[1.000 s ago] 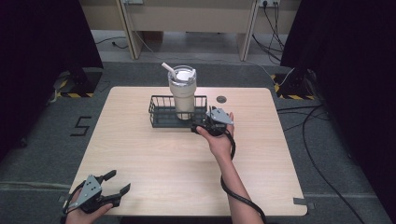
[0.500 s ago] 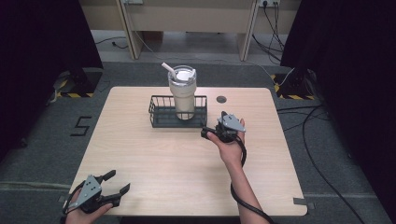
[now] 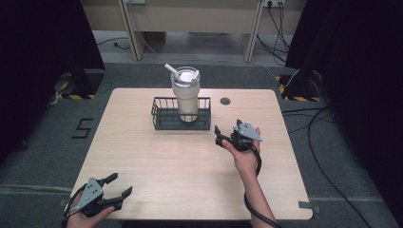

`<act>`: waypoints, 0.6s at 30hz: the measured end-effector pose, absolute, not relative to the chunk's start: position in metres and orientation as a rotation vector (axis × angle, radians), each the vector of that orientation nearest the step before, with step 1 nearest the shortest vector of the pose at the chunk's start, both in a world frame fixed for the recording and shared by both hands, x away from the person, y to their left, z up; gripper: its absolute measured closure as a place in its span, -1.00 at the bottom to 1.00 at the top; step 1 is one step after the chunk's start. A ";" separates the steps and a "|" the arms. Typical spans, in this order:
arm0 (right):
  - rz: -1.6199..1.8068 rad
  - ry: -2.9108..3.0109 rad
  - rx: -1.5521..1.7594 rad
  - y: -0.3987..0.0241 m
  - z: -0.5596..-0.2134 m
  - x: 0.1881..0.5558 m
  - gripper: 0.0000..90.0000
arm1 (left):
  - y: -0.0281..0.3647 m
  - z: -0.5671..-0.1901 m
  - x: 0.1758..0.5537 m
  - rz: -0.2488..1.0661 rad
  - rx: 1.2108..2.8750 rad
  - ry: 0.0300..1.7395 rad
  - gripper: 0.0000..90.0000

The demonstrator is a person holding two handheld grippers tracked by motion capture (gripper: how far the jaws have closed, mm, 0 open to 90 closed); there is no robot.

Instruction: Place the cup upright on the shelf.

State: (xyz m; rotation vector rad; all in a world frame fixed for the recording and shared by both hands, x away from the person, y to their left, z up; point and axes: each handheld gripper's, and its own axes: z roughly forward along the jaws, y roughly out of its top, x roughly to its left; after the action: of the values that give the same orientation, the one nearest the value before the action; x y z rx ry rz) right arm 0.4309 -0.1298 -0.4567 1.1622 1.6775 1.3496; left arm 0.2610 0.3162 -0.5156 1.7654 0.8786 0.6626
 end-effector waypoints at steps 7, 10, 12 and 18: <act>1.351 1.644 1.199 -0.148 -0.458 0.425 -0.73 | 0.315 -0.516 0.261 0.661 1.763 0.880 -0.48; 1.347 1.639 1.205 -0.154 -0.457 0.422 -0.73 | 0.315 -0.516 0.262 0.662 1.761 0.880 -0.48; 1.341 1.636 1.207 -0.158 -0.457 0.419 -0.72 | 0.316 -0.516 0.261 0.663 1.760 0.882 -0.48; 1.337 1.620 1.220 -0.170 -0.458 0.412 -0.71 | 0.316 -0.516 0.261 0.664 1.762 0.886 -0.48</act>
State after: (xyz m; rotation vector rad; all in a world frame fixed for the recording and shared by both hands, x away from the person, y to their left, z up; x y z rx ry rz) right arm 0.4117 -0.1695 -0.4582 1.2203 1.6202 1.3369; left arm 0.2613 0.3161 -0.5157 1.7620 0.8862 0.6643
